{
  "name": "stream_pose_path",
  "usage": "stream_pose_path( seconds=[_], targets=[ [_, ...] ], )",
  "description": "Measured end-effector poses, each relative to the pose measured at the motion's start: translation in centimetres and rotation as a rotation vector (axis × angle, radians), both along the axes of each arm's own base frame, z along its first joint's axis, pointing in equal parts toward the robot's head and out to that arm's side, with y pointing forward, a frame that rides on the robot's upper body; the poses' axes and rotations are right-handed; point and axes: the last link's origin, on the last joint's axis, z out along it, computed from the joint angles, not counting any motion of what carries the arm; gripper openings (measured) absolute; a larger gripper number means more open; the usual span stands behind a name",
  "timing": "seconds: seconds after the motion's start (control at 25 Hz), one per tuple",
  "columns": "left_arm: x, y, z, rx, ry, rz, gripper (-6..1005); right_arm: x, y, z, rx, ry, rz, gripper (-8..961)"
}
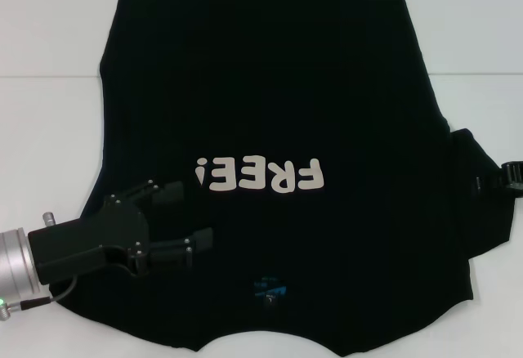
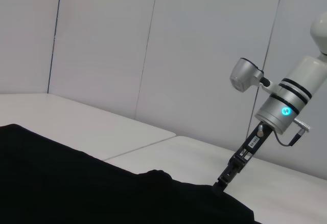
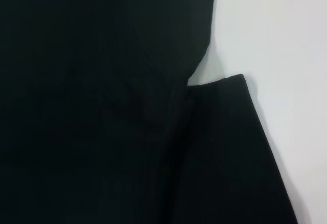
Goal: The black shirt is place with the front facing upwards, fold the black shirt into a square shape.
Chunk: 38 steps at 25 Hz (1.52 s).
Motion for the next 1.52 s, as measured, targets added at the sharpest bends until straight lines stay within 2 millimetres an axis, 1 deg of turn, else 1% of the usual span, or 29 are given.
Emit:
stream_pose_path(
  seconds=[0.28, 0.48, 0.68, 0.88, 1.04, 1.44, 1.52],
  targets=[
    [0.0, 0.1, 0.0, 0.001, 0.001, -0.001, 950, -0.2, 0.1, -0.1, -0.006, -0.006, 0.007, 855],
    [0.0, 0.1, 0.0, 0.001, 0.001, -0.001, 950, -0.4, 0.1, -0.3, -0.018, -0.017, 0.014, 646],
    [0.1, 0.1, 0.0, 0.001, 0.001, -0.002, 950, -0.4, 0.2, -0.2, -0.013, -0.015, 0.016, 402],
    [0.1, 0.2, 0.0, 0.0, 0.0, -0.005, 950, 0.1, 0.1, 0.7, 0.01, -0.006, -0.004, 309],
    [0.3, 0.3, 0.0, 0.0, 0.0, -0.009, 950, 0.4, 0.0, 0.8, 0.015, -0.004, -0.01, 235],
    [0.3, 0.3, 0.1, 0.001, 0.002, -0.011, 949, 0.6, 0.0, 0.6, 0.017, -0.016, -0.004, 517],
    [0.3, 0.3, 0.1, 0.001, 0.002, -0.011, 949, 0.6, 0.0, 0.5, 0.017, -0.019, -0.003, 517]
  ],
)
